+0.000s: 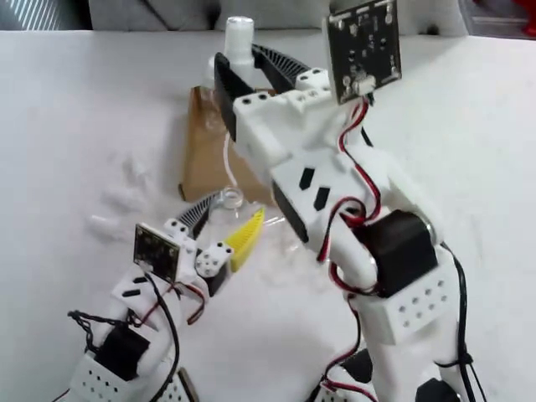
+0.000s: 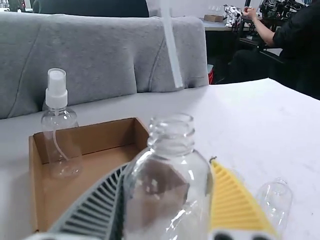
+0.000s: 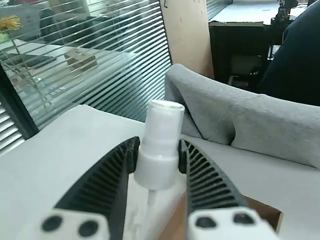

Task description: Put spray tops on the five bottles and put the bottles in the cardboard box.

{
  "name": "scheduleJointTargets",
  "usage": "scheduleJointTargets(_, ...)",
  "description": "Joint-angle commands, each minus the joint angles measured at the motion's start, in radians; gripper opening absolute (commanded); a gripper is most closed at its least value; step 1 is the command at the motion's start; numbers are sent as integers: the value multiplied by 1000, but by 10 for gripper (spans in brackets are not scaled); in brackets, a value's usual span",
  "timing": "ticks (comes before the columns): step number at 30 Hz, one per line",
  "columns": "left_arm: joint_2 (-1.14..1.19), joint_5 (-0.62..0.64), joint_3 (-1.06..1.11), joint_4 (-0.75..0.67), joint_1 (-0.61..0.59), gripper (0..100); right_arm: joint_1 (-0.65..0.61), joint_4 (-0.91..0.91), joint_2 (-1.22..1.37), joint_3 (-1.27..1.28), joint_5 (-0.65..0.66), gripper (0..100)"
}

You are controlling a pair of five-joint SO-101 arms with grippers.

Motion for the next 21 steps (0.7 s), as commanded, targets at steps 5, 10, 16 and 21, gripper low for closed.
scheduleJointTargets(5, -12, -8, -8, -34, -5, 20, -8, 7, -51, 28, -9, 17)
scheduleJointTargets(10, -12, -8, -8, -34, -5, 20, -8, -42, -51, 100, -9, 17)
scheduleJointTargets(16, -12, -8, -6, -32, -5, 20, -10, -61, -51, 123, -9, 17)
scheduleJointTargets(21, -12, -8, -6, -32, -5, 20, -10, -47, -51, 124, -9, 17)
